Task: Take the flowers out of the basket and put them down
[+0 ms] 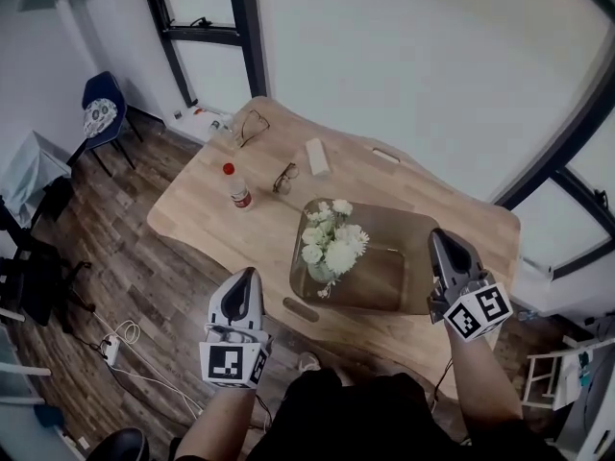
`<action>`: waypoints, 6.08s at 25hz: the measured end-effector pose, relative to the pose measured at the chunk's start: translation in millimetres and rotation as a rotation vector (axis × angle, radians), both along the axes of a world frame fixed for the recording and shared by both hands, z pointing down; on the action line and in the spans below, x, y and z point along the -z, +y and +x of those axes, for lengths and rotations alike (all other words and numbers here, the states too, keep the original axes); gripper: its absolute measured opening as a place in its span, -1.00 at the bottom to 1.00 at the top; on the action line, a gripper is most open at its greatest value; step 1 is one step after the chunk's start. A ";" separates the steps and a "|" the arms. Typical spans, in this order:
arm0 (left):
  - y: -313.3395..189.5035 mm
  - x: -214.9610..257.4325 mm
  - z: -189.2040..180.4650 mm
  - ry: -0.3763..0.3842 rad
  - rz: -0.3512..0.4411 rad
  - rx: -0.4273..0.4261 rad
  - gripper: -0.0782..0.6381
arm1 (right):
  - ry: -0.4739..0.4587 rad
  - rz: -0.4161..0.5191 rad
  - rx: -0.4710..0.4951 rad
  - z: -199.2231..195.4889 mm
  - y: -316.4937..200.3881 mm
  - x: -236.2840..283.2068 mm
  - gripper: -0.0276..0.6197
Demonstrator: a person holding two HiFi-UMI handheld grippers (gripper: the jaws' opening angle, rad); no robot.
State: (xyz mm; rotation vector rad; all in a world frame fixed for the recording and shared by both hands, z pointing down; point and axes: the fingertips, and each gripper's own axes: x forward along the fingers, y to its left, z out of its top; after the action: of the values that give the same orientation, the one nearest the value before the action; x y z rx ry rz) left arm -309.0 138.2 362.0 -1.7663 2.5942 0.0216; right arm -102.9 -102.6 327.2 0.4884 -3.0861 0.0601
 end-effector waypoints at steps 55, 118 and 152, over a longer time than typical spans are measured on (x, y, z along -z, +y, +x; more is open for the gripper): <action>-26.3 -73.1 -103.1 0.063 -0.134 0.176 -0.77 | 0.428 -0.023 0.766 -170.2 84.4 -243.2 0.01; -173.8 15.9 -2.7 -0.074 0.012 -0.237 -0.77 | 0.186 0.053 0.313 -57.6 -26.2 -49.3 -0.13; -278.4 22.7 164.9 -0.096 0.029 -0.562 -0.77 | 0.097 0.053 -0.079 155.7 -92.4 -10.5 -0.13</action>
State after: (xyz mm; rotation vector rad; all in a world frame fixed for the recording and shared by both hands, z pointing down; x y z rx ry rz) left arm -144.0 -140.2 339.3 -2.3483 1.9433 -0.0231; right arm 52.8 -195.0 337.7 0.5959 -2.9796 -0.0433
